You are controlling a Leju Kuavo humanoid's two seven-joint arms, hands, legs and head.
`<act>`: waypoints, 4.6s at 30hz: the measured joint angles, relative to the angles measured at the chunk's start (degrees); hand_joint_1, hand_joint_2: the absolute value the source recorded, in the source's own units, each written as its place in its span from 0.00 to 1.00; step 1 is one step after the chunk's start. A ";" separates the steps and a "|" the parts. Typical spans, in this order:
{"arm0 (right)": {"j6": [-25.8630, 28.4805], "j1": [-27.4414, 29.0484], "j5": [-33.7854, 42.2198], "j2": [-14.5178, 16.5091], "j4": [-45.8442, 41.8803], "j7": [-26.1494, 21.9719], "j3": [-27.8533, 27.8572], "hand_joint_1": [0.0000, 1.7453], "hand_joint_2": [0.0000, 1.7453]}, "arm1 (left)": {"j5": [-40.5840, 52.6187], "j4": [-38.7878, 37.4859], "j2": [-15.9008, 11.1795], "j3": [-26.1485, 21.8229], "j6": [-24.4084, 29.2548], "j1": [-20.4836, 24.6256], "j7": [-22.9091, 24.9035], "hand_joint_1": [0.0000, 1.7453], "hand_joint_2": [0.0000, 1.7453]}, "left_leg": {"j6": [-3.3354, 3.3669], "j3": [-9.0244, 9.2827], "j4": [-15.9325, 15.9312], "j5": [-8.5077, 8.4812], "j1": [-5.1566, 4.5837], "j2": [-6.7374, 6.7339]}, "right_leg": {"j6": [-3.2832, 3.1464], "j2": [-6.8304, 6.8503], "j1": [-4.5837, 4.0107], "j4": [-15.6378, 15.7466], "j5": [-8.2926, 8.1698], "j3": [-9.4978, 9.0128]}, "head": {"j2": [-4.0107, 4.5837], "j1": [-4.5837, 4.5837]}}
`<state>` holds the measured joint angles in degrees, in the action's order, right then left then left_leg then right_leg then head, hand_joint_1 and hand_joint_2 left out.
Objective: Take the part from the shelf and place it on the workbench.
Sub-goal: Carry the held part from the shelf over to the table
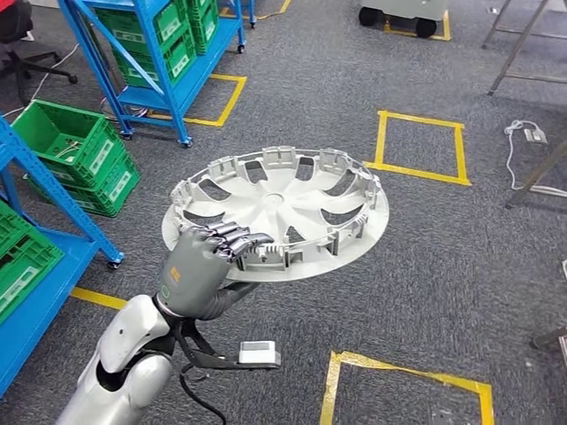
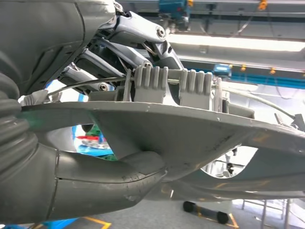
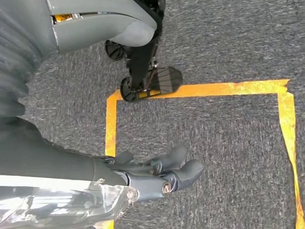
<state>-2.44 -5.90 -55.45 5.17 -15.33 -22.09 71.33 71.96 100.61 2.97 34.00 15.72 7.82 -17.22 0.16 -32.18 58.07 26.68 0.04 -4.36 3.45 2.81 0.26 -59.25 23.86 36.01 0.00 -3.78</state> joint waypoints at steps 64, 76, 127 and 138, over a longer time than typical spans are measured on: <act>0.45 -0.08 7.34 0.09 0.05 1.88 5.79 0.00 1.00 | -7.38 -11.67 6.05 4.27 -4.46 9.59 -4.38 0.81 1.00 | -0.61 -1.30 0.89 -0.05 -0.24 -0.37 | -1.21 -1.63 -0.14 -0.81 0.02 1.08 | 0.00 0.17; 1.03 -0.19 9.58 0.03 0.01 1.89 6.79 0.00 1.00 | -11.48 -12.60 4.31 4.27 -4.93 9.66 -8.18 0.81 1.00 | -0.34 -3.39 3.60 -0.76 0.08 6.79 | -2.07 -8.55 0.17 -0.58 -0.36 0.96 | 0.00 0.80; 1.64 0.52 9.50 0.32 0.08 2.32 8.27 0.00 1.00 | -16.75 -13.70 6.38 2.36 -7.88 11.92 -12.46 0.81 1.00 | -0.89 -1.01 0.37 -0.16 -0.28 -0.01 | -1.30 -1.56 0.30 -0.51 -0.13 0.90 | 0.00 0.44; 2.55 0.59 4.99 0.15 0.07 3.63 4.69 0.00 1.00 | -18.33 -13.84 6.70 2.48 -8.09 12.20 -12.33 0.81 1.00 | -0.62 -2.82 2.46 -0.90 0.41 7.61 | -1.67 -8.56 0.50 -0.58 -0.58 1.23 | 0.00 0.71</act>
<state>0.11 -5.31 -50.46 5.32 -15.26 -18.46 76.02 53.63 86.77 9.67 36.48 7.63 20.03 -29.55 -0.46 -35.01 60.53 25.78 0.45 3.25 1.78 -5.75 0.76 -59.83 23.28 37.24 0.00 -3.07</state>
